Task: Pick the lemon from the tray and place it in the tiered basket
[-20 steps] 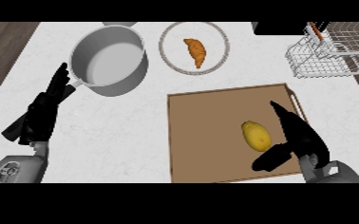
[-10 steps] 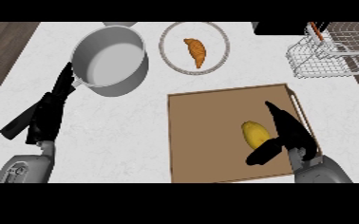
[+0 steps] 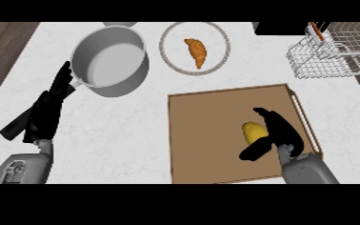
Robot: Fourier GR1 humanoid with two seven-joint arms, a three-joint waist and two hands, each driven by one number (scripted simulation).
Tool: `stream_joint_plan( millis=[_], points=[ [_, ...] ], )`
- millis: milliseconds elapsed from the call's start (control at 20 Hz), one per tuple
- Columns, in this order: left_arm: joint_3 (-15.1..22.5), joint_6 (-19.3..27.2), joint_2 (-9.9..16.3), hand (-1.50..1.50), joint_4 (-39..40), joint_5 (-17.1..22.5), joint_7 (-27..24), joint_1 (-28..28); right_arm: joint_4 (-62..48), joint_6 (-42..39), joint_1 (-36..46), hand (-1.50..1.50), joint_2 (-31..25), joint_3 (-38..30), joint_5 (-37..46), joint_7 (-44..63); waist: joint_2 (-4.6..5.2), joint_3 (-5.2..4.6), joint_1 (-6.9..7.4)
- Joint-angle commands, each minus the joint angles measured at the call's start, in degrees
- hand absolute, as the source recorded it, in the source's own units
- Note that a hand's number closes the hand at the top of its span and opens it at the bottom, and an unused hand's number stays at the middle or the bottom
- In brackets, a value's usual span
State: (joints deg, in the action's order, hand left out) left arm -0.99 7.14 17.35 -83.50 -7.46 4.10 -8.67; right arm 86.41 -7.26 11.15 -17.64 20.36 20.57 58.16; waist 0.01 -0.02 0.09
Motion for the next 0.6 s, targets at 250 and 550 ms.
stream_joint_plan(
  millis=[250,550],
  points=[
    [-1.0,-1.0,-0.1,0.00,-1.2,0.0,-1.8,2.2,-8.9,-5.0,3.7,1.50,1.1,6.0,5.9,-7.1,0.09,0.03,0.69],
    [-2.2,-2.4,-0.2,0.00,-0.5,-0.4,0.5,-0.3,0.6,-4.1,-2.6,1.50,1.2,-2.1,1.8,-6.3,-0.06,0.02,-0.31]
  ],
)
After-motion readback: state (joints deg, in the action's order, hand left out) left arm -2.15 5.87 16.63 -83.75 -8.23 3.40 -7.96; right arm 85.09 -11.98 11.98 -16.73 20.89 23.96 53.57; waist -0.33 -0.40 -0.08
